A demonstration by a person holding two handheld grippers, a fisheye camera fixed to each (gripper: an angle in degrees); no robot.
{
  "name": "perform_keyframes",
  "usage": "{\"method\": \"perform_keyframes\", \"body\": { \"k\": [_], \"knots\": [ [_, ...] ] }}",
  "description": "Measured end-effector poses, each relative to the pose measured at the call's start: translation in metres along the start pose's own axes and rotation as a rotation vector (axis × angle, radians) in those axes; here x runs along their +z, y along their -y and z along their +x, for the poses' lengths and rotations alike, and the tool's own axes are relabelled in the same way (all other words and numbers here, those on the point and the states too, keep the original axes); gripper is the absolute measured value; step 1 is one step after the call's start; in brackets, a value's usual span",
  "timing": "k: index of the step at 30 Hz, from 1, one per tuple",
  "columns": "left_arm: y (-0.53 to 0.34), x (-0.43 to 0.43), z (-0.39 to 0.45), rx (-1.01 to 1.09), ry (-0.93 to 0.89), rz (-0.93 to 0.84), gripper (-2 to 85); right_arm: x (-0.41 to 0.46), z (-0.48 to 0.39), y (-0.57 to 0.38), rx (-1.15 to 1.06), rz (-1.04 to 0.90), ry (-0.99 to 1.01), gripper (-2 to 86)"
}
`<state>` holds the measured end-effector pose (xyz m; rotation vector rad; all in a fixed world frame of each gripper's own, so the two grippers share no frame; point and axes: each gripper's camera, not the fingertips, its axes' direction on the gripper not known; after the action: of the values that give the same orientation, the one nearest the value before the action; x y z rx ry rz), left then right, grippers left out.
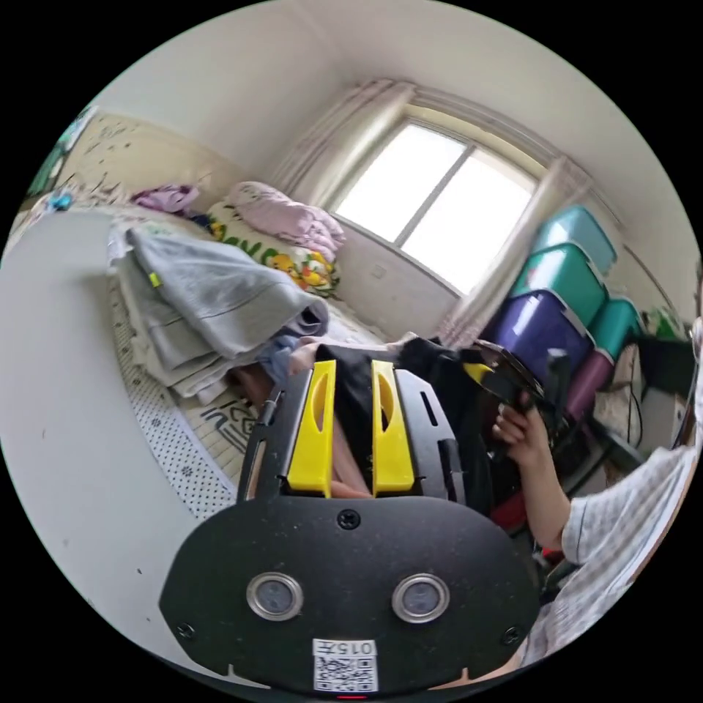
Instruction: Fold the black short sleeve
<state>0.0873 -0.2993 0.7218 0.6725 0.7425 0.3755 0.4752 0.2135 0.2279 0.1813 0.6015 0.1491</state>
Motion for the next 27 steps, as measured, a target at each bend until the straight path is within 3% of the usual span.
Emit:
{"method": "perform_keyframes", "body": {
  "k": [11, 17, 27],
  "knots": [
    [0.027, 0.054, 0.014, -0.028, 0.072, -0.104, 12.8, -0.070, 0.044, -0.072, 0.088, 0.065, -0.050, 4.4],
    [0.043, 0.055, 0.039, -0.052, 0.138, -0.093, 4.7, -0.104, 0.058, -0.080, 0.107, 0.116, -0.023, 4.3],
    [0.050, -0.122, 0.167, 0.211, 0.150, 0.108, 1.7, -0.242, 0.042, -0.083, -0.005, 0.334, -0.157, 4.0]
  ]
}}
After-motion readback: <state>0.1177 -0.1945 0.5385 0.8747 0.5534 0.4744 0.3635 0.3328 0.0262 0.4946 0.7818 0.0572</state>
